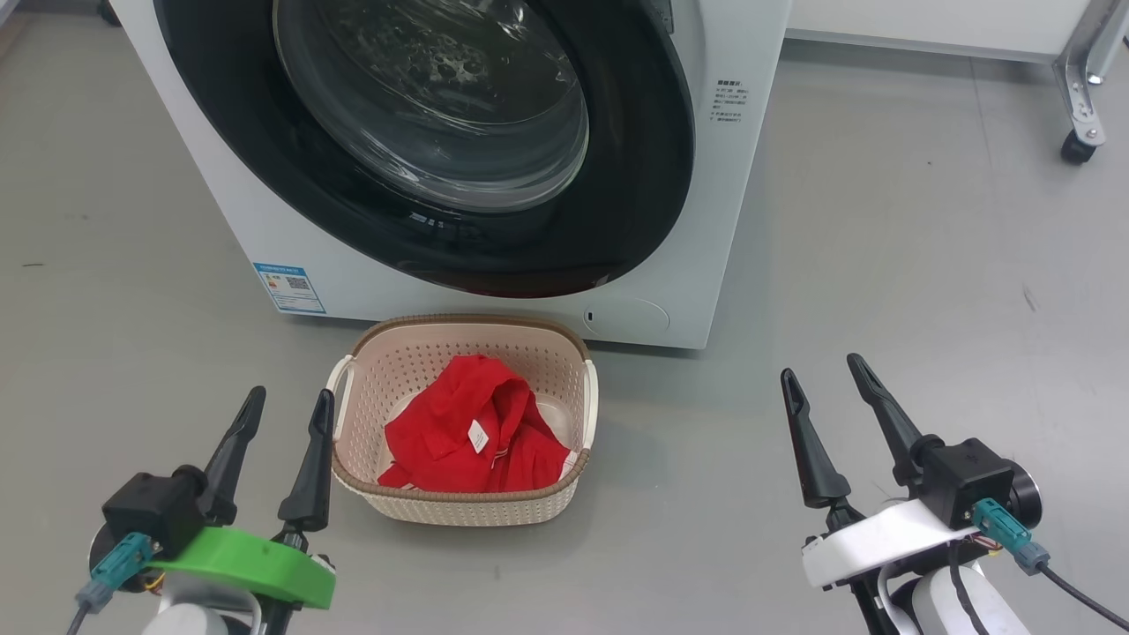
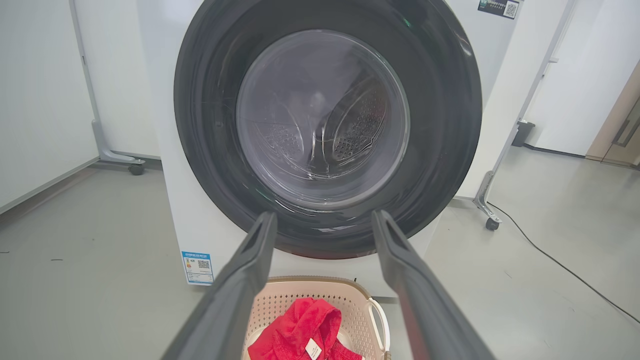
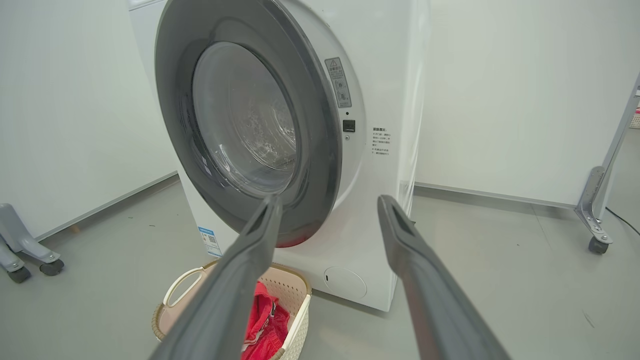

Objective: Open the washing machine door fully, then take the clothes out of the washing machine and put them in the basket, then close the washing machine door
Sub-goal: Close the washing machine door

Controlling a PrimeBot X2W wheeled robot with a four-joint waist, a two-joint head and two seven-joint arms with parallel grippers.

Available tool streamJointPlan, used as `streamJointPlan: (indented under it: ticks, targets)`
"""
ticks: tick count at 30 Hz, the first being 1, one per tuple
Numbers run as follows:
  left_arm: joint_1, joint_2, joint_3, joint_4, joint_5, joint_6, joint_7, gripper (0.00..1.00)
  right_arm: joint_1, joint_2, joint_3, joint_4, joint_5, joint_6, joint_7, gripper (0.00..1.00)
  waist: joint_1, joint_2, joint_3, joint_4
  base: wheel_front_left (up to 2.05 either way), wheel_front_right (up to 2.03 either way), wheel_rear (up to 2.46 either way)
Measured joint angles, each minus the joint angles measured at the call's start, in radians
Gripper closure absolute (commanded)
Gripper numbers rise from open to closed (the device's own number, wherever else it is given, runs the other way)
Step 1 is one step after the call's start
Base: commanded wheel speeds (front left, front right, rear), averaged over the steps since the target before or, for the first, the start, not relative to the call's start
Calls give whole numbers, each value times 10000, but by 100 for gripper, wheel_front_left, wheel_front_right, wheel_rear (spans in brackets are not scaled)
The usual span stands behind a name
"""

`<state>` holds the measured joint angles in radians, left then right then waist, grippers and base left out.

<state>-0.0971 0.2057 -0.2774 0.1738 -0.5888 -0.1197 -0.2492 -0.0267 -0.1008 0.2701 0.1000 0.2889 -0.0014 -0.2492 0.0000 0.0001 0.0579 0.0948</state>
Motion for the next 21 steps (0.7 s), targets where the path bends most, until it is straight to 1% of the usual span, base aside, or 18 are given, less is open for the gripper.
streamJointPlan:
  ticks: [11, 13, 21]
  targets:
    - [138, -59, 130, -52, 167, 0, 0, 0, 75, 50, -44, 6, -4, 8, 0, 0, 0, 0, -29, -27, 0, 0, 0]
    - [173, -82, 132, -56, 190, 0, 0, 0, 103, 56, -54, 8, -15, 92, 0, 0, 0, -1, -37, -32, 0, 0, 0]
    - [212, -151, 130, -102, 274, -2, 0, 0, 108, 88, -75, 6, -31, 94, 0, 0, 0, 0, -55, -52, 0, 0, 0]
